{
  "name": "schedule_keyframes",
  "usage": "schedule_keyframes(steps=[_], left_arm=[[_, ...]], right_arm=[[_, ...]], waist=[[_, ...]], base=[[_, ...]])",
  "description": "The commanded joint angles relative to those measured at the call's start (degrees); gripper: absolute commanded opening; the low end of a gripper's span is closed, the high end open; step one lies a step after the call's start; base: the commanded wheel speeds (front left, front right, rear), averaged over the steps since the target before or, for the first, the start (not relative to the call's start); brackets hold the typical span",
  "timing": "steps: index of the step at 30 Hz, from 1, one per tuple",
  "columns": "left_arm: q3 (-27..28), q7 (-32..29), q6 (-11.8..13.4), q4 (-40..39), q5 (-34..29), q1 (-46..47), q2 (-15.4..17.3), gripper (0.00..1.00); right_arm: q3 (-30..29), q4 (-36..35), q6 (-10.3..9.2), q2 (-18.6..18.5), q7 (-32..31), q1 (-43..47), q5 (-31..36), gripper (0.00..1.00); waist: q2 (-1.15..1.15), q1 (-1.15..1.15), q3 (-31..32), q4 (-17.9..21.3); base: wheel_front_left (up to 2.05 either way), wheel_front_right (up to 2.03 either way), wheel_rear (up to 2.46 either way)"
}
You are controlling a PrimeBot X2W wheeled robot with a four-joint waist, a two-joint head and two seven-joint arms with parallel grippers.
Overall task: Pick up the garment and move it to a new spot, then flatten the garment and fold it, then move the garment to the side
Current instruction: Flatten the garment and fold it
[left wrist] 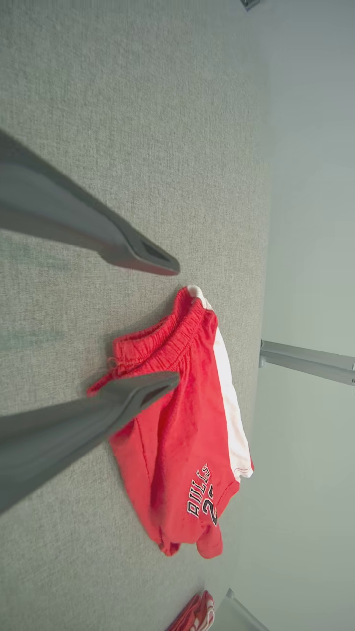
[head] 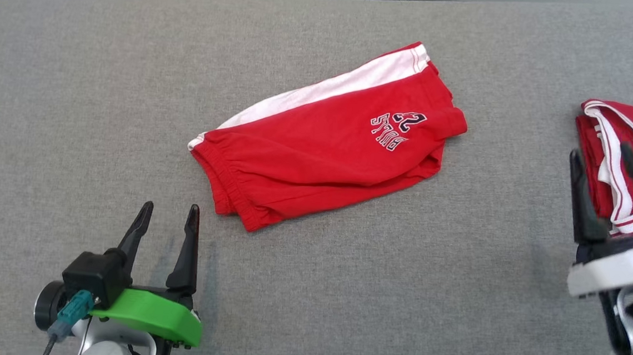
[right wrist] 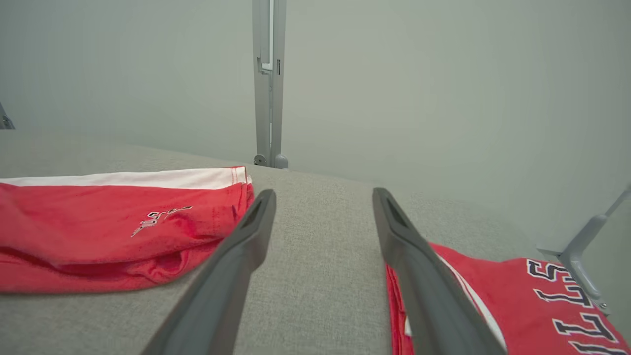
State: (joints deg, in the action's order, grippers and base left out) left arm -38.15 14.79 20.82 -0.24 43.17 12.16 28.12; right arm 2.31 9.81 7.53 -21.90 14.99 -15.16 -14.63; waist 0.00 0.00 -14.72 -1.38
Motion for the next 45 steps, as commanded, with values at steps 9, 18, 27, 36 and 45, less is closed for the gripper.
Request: schedule_keyframes(steps=[9,18,27,36,45], left_arm=[[14.71,0.43,-9.59,2.07,-13.57,-9.29,-10.69,1.0],[21.71,0.44,-16.75,1.2,-21.29,-7.89,-17.37,1.0],[24.08,0.4,-21.24,1.36,-25.8,-8.7,-22.8,1.0],[24.55,0.39,-23.26,1.71,-26.29,-9.96,-24.99,1.0],[24.37,0.39,-22.69,1.88,-24.63,-10.68,-25.26,1.0]], right_arm=[[-6.35,-4.78,-0.09,9.03,0.23,10.11,7.27,1.0],[-0.75,9.07,-0.09,4.64,-3.29,-7.64,3.65,1.0],[1.1,26.74,-0.09,1.86,-9.21,-22.0,-2.43,1.0],[0.74,39.58,-0.09,0.0,-12.28,-27.22,-3.95,1.0],[2.76,46.48,0.17,2.76,-18.53,-27.56,-7.53,0.0]], waist=[[0.0,0.0,3.61,0.56],[0.0,0.0,-2.67,-5.49],[0.0,0.0,-6.2,-15.86],[0.0,0.0,-7.0,-22.72],[0.0,0.0,-5.52,-23.3]], base=[[0.0,0.0,0.0],[0.0,0.0,0.0],[0.0,0.0,0.0],[0.0,0.0,0.0],[0.0,0.0,0.0]])
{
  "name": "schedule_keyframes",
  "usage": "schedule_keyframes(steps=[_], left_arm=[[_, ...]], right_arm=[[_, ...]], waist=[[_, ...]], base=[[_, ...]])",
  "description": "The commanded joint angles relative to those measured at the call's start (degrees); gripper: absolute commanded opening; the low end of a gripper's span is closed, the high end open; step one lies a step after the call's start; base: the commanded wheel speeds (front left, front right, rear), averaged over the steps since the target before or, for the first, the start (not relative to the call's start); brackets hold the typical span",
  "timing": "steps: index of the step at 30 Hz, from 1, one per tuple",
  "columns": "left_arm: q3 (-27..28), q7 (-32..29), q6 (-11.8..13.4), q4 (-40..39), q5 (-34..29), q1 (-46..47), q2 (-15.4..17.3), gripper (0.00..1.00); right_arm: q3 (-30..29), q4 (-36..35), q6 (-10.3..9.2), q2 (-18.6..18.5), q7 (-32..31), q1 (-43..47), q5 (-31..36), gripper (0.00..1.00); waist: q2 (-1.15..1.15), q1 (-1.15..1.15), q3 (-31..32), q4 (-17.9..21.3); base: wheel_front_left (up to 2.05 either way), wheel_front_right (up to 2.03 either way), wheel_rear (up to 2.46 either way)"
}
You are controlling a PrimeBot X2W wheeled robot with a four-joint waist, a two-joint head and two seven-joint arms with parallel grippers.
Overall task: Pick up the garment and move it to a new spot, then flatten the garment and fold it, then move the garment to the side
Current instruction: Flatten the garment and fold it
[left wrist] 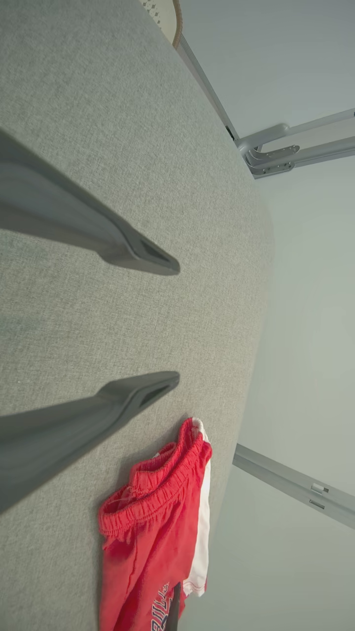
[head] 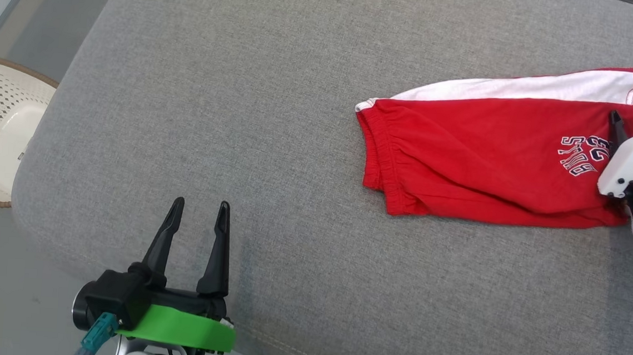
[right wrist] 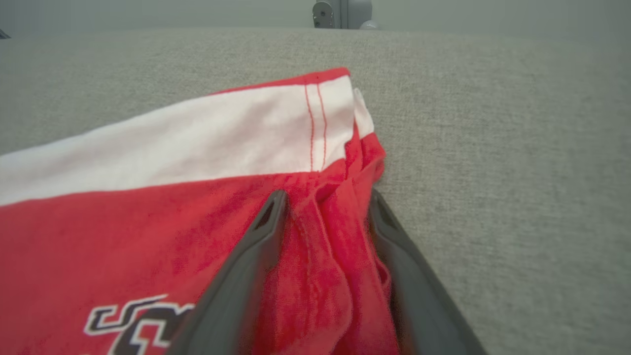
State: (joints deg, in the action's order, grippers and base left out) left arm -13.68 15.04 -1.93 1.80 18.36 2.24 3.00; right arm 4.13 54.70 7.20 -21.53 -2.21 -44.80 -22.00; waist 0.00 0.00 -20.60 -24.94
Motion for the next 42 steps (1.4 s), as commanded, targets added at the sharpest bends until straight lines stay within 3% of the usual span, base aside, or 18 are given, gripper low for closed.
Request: schedule_keyframes(steps=[1,9,19,24,29,32,36,42], left_arm=[[-0.2,0.15,0.32,-0.11,0.45,-0.82,-0.13,1.0],[0.1,0.15,0.88,0.31,1.35,-1.19,-0.1,1.0],[1.72,0.15,-0.16,1.37,-0.41,-1.28,-0.07,1.0],[1.42,0.16,-0.39,1.53,-0.75,-2.3,-0.07,1.0],[1.0,0.16,0.21,1.4,0.54,-2.99,-0.07,1.0],[0.05,0.16,0.52,1.35,1.36,-2.86,-0.08,1.0],[-1.48,0.16,0.71,1.63,1.88,-1.68,-0.07,1.0],[-2.31,0.16,0.43,2.68,1.46,0.31,-0.07,1.0]], right_arm=[[1.78,1.22,0.5,2.85,-2.4,2.42,-1.59,0.0],[5.37,-5.64,0.23,0.92,-5.51,5.07,-12.35,0.0],[3.59,-13.06,0.24,-3.66,-8.7,9.16,-21.71,0.0],[0.39,-17.14,0.24,-8.2,-8.93,11.45,-22.78,0.0],[-1.63,-23.09,0.27,-9.43,-10.84,11.51,-22.17,0.0],[-0.56,-29.16,0.28,-7.53,-14.57,10.63,-20.5,0.0],[2.31,-34.41,0.27,-1.99,-19.63,10.22,-15.98,0.0],[3.46,-32.39,0.28,7.7,-21.12,7.69,-7.41,0.0]], waist=[[0.0,0.0,0.73,0.62],[0.0,0.0,3.62,6.12],[0.0,0.0,6.19,13.85],[0.0,0.0,6.8,15.42],[0.0,0.0,6.75,15.76],[0.0,0.0,6.14,15.57],[0.0,0.0,5.0,14.44],[0.0,0.0,2.89,11.79]], base=[[0.0,0.0,0.0],[0.0,0.0,0.0],[0.0,0.0,0.0],[0.0,0.0,0.0],[0.0,0.0,0.0],[0.0,0.0,0.0],[0.0,0.0,0.0],[0.0,0.0,0.0]])
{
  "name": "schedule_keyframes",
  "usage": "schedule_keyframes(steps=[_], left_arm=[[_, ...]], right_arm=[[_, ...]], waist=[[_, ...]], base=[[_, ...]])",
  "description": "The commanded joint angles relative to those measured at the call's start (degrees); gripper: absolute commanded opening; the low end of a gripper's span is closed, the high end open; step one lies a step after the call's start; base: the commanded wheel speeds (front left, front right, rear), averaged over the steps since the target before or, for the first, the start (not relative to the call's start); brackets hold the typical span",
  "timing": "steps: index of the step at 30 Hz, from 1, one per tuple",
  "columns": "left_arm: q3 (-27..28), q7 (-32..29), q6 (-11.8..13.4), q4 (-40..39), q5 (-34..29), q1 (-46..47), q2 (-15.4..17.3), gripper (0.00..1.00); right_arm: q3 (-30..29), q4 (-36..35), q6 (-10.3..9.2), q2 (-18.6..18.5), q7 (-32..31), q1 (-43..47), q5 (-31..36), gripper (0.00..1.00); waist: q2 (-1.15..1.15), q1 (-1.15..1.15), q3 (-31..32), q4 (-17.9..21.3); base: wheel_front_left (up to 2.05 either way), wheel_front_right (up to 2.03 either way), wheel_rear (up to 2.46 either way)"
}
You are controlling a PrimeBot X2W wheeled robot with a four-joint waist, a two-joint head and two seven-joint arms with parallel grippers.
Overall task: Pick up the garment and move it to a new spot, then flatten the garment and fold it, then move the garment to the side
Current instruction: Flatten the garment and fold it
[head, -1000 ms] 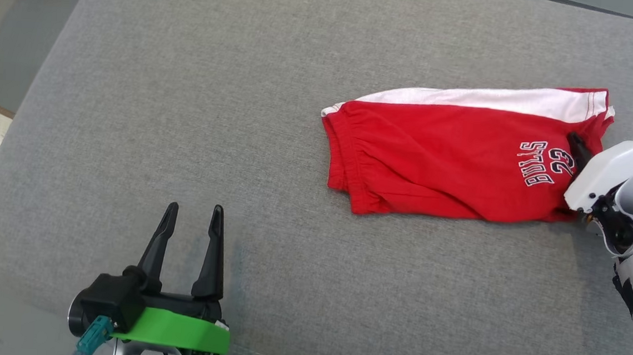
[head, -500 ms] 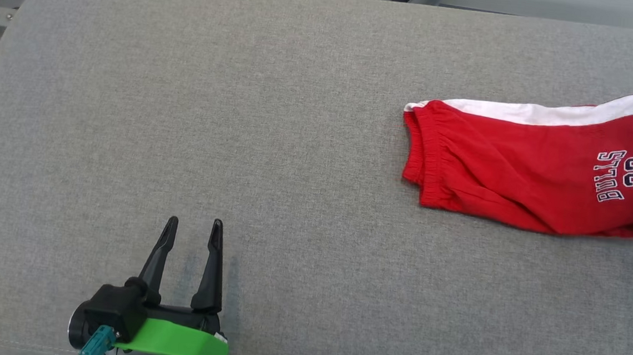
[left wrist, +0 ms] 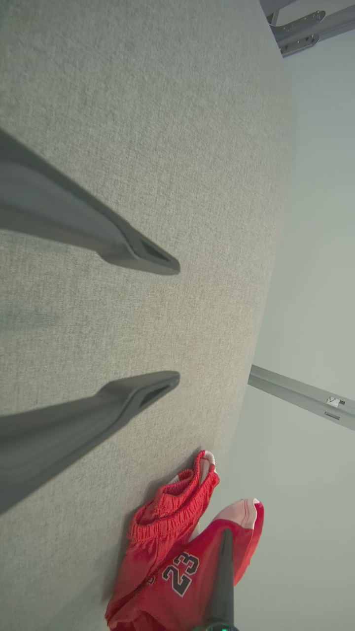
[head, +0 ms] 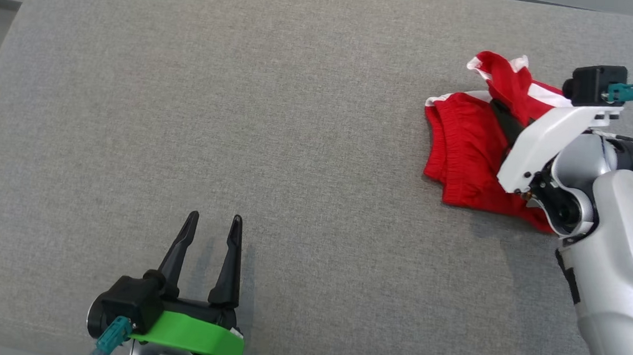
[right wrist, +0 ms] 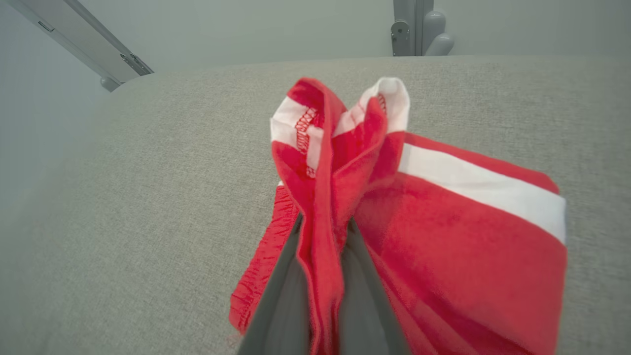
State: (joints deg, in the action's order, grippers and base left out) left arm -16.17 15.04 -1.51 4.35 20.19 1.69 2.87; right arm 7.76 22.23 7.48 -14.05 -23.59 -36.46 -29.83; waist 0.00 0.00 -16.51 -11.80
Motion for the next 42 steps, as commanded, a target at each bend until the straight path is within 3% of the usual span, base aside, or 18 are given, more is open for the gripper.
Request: schedule_keyframes(steps=[1,5,6,7,11,14,17,20,21,22,23,30,35,42], left_arm=[[0.39,0.16,0.13,0.28,-0.36,1.04,0.06,1.0],[1.29,0.16,0.22,0.83,-0.38,1.02,0.05,1.0],[1.51,0.16,0.16,0.94,-0.4,0.94,0.05,1.0],[1.7,0.16,0.19,1.03,-0.36,0.8,0.05,1.0],[2.36,0.16,0.52,1.26,-0.14,-0.4,0.05,1.0],[2.94,0.16,0.75,1.38,-0.15,-1.58,0.06,1.0],[3.96,0.16,0.86,0.85,-0.22,-2.37,0.05,1.0],[4.36,0.16,0.91,0.19,0.1,-3.15,0.06,1.0],[4.18,0.16,0.88,0.01,0.22,-3.23,0.06,1.0],[3.97,0.16,0.8,-0.1,0.27,-3.25,0.06,1.0],[3.74,0.16,0.69,-0.21,0.29,-3.17,0.06,1.0],[1.97,0.16,1.03,-0.65,0.88,-1.9,0.06,1.0],[0.78,0.16,1.14,-0.5,1.69,-0.61,0.05,1.0],[1.47,0.16,1.79,-0.38,2.11,-0.91,0.05,1.0]], right_arm=[[-0.37,0.7,0.0,1.45,0.47,-1.13,1.28,0.0],[0.1,2.39,0.01,4.92,0.96,-2.58,3.49,0.0],[0.46,2.53,0.01,5.27,1.25,-2.77,3.88,0.29],[0.61,2.76,0.0,5.48,1.66,-2.86,4.28,1.0],[1.64,1.03,0.01,6.15,3.52,-2.12,3.75,1.0],[2.38,-3.98,0.0,5.76,4.84,-0.04,1.64,1.0],[-0.35,-10.84,0.0,3.85,6.58,2.13,0.52,1.0],[-4.95,-15.6,0.0,0.81,9.4,5.41,5.04,0.97],[-6.84,-16.38,0.01,0.28,10.26,6.5,6.16,0.35],[-8.55,-16.91,0.01,-0.33,11.19,7.53,7.82,0.05],[-9.57,-17.32,0.01,-1.37,12.27,8.58,9.75,0.0],[-6.5,-14.69,0.01,-3.48,19.55,13.7,14.71,0.0],[-1.25,-6.62,-0.01,-3.14,25.3,12.45,18.0,0.0],[8.09,4.0,-0.01,0.86,32.4,8.85,20.72,0.0]], waist=[[0.0,0.0,-1.39,-1.69],[0.0,0.0,-1.7,-2.26],[0.0,0.0,-1.68,-2.28],[0.0,0.0,-1.6,-2.22],[0.0,0.0,-0.72,-1.31],[0.0,0.0,0.46,-0.12],[0.0,0.0,1.26,1.32],[0.0,0.0,1.82,2.47],[0.0,0.0,1.85,2.68],[0.0,0.0,1.81,2.82],[0.0,0.0,1.72,2.91],[0.0,0.0,0.48,2.48],[0.0,0.0,-1.25,0.7],[0.0,0.0,-1.83,-2.33]], base=[[0.0,0.0,0.0],[0.0,0.0,0.0],[0.0,0.0,0.0],[0.0,0.0,0.0],[0.0,0.0,0.0],[0.0,0.0,0.0],[0.0,0.0,0.0],[0.0,0.0,0.0],[0.0,0.0,0.0],[0.0,0.0,0.0],[0.0,0.0,0.0],[0.0,0.0,0.0],[0.0,0.0,0.0],[0.0,0.0,0.0]])
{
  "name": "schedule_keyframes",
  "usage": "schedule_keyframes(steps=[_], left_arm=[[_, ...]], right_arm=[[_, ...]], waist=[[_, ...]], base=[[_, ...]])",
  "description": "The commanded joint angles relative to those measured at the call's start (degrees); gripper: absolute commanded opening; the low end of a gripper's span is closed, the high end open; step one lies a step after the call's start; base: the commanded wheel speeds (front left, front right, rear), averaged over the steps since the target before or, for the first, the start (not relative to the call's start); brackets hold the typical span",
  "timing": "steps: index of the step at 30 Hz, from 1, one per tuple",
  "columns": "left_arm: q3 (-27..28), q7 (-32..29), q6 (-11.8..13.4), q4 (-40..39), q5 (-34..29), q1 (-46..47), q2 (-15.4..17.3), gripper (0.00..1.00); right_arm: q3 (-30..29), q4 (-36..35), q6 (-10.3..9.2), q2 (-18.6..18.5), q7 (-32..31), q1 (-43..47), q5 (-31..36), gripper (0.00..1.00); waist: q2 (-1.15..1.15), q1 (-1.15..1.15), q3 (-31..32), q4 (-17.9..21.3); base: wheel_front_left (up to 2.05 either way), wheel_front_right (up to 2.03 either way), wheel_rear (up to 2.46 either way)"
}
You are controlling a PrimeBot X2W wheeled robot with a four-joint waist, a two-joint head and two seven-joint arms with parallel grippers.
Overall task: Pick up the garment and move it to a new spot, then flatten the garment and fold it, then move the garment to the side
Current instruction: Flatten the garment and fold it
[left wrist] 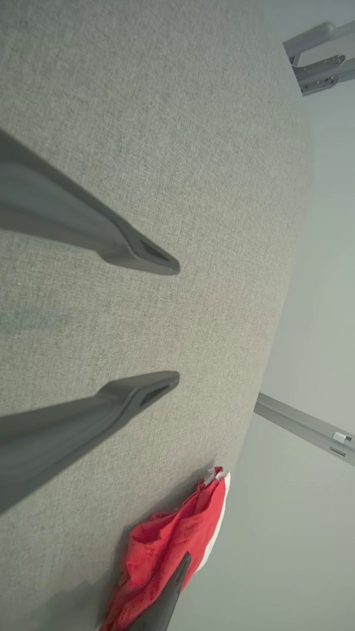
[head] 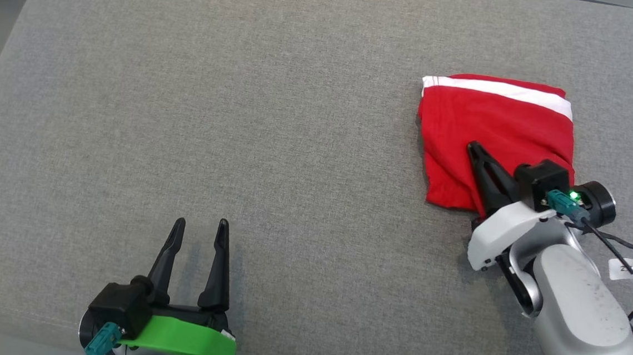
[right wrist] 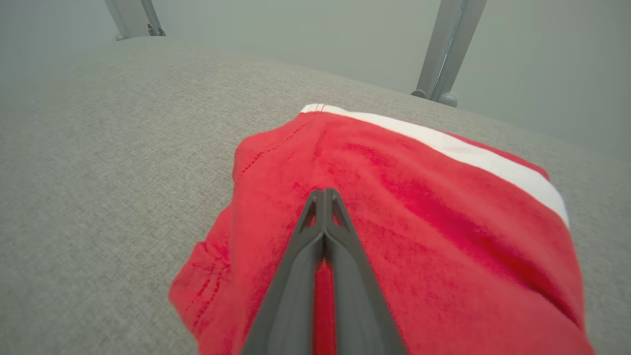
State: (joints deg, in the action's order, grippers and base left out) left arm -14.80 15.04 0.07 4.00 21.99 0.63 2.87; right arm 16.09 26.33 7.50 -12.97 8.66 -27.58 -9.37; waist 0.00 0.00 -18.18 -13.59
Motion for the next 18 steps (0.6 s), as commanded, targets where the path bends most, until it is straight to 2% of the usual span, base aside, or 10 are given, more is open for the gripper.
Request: schedule_keyframes(steps=[1,8,18], left_arm=[[0.17,0.16,0.18,-0.01,0.41,0.01,0.06,1.0],[-0.17,0.16,0.52,0.14,1.07,-0.54,0.06,1.0],[0.58,0.16,0.84,0.59,0.68,-1.5,0.06,1.0]], right_arm=[[0.6,0.98,-0.03,0.34,0.29,-0.29,0.02,0.0],[5.25,7.87,-0.03,2.3,-0.27,-2.29,-0.71,0.0],[12.26,12.76,-0.03,5.76,2.61,-4.79,-3.39,0.0]], waist=[[0.0,0.0,-0.06,-0.74],[0.0,0.0,0.89,-1.44],[0.0,0.0,2.79,0.09]], base=[[0.0,0.0,0.0],[0.0,0.0,0.0],[0.0,0.0,0.0]])
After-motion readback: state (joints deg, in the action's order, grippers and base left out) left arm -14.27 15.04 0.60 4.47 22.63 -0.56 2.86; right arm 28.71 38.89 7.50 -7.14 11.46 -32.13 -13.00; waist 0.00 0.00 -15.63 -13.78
